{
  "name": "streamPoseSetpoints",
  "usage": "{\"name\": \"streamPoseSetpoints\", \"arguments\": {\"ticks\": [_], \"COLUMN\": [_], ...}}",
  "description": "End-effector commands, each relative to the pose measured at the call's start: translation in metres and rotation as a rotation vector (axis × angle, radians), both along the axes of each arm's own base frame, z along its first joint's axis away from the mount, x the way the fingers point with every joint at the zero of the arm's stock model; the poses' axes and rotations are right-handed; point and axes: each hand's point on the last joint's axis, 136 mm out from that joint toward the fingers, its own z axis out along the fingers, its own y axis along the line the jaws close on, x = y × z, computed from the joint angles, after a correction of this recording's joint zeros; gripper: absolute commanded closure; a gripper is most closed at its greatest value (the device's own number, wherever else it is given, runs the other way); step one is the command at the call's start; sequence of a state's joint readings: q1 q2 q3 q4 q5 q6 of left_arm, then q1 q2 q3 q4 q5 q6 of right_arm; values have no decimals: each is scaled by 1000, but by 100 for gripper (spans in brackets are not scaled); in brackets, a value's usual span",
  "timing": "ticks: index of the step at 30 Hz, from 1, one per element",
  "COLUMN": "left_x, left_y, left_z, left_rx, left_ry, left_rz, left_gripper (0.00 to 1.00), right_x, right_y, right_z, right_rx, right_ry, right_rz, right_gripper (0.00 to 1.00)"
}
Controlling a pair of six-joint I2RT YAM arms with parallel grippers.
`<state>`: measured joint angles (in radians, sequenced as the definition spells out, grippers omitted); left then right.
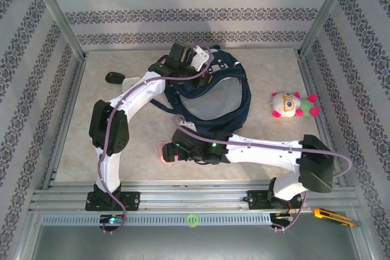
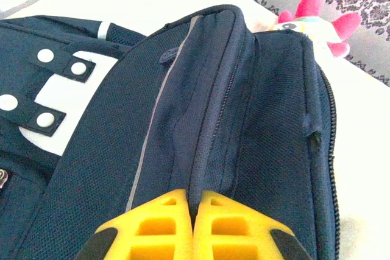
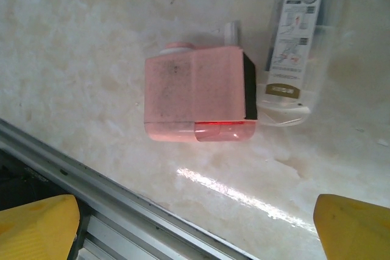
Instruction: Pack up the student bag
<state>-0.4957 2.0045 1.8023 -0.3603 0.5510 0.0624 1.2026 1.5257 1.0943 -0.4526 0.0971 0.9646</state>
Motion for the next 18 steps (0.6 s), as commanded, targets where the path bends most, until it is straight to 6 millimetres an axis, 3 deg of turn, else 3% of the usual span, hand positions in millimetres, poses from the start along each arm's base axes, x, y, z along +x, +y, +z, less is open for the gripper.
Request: {"name": "streamPoseSetpoints", "arguments": {"ticks": [1, 6, 18], "left_x": [17, 23, 30], "left_y": [7, 6, 9], "left_z": [8, 5, 20], "left_rx": [-31, -43, -59], "left_ry": [-1, 20, 13], "left_rz": [22, 14, 19], "left_gripper": [100, 100, 100], "right_x": [-10, -11, 6], "right_y": [11, 26, 35], "right_z": [-13, -29, -56], "right_rx": [-85, -191, -301], "right_ry": [58, 103, 146], "right_rz": [86, 158, 216], "right_gripper": [2, 2, 2]}}
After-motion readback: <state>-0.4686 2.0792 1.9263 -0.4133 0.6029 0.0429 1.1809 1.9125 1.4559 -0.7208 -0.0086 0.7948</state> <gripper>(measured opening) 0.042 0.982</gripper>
